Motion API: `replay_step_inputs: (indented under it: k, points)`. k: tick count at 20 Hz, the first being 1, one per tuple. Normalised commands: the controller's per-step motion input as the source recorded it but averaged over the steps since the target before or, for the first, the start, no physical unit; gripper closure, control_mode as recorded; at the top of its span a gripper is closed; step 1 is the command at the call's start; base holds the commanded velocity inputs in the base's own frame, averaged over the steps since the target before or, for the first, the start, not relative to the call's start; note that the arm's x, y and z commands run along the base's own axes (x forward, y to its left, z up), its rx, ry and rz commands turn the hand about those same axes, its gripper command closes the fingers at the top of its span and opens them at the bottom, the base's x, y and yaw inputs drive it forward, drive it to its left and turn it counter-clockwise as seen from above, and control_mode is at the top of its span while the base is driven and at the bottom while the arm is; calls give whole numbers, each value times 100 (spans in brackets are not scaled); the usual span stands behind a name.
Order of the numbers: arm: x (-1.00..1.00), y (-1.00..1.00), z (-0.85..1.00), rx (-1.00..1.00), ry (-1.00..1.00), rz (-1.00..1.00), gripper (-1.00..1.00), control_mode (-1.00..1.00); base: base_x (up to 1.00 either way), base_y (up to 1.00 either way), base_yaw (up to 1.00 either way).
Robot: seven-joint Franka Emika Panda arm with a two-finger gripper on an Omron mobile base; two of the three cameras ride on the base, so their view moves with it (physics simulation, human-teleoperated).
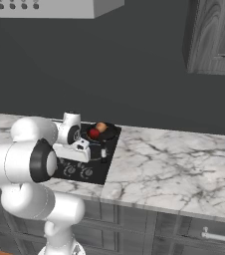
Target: Place the pan on the rear right burner on the stove. Then place the tomato and the onion in the pan and turn on the rear right burner.
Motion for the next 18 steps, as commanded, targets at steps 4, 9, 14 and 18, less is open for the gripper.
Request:
replay_step_inputs:
  k: [4, 9, 14, 18]
  points:
    - [0, 1, -9, -2, 0, 0, -100, -100, 0, 0, 0]
    - [0, 7, -10, -1, 0, 0, -100, -100, 0, 0, 0]
    - [0, 12, -11, 0, -1, 0, -100, -100, 0, 0, 0]
    - [0, 3, -9, -2, -6, 0, -100, -100, 0, 0, 0]
